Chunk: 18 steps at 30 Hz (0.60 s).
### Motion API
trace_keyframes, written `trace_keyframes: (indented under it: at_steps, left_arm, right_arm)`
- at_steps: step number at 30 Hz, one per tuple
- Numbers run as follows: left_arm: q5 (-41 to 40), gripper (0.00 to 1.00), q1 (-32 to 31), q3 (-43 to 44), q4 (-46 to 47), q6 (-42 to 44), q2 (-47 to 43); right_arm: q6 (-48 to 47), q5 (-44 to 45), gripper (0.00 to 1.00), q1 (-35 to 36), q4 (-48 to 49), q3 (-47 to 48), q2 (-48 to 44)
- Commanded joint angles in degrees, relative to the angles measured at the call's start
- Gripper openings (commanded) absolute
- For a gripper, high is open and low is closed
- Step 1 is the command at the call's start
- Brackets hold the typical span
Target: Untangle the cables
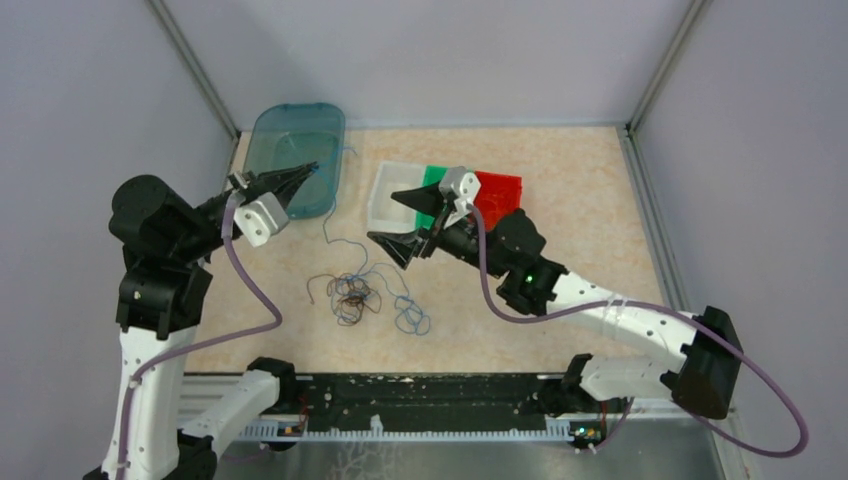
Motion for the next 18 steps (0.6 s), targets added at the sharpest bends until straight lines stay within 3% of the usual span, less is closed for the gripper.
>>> trace_keyframes:
  at_steps: [1, 8, 13, 16, 18]
  left_arm:
    - [1.0, 0.0, -0.1, -1.8, -4.7, -3.3, -0.5]
    - [0.5, 0.0, -0.1, -2.1, -4.5, -2.8, -0.6]
    - [-0.7, 0.0, -0.1, -2.1, -4.2, -2.0, -0.6]
    - [-0.9, 0.0, -0.1, -2.2, -4.2, -1.9, -0.8]
    - [-0.9, 0.0, -0.1, -2.2, -4.2, -1.9, -0.9]
  right_arm:
    - [-2.5, -10.7, 0.83, 0.2, -2.0, 8.6, 2.0]
    - [1.5, -21.8, 0.82, 0.3, -2.5, 17.5, 10.5]
    - [1.9, -24.2, 0.76, 0.6, -3.9, 20.2, 15.2]
    - [1.4, -22.4, 0.67, 0.8, -3.5, 20.3, 16.7]
    - [1.2, -21.1, 0.53, 0.8, -3.3, 20.3, 17.1]
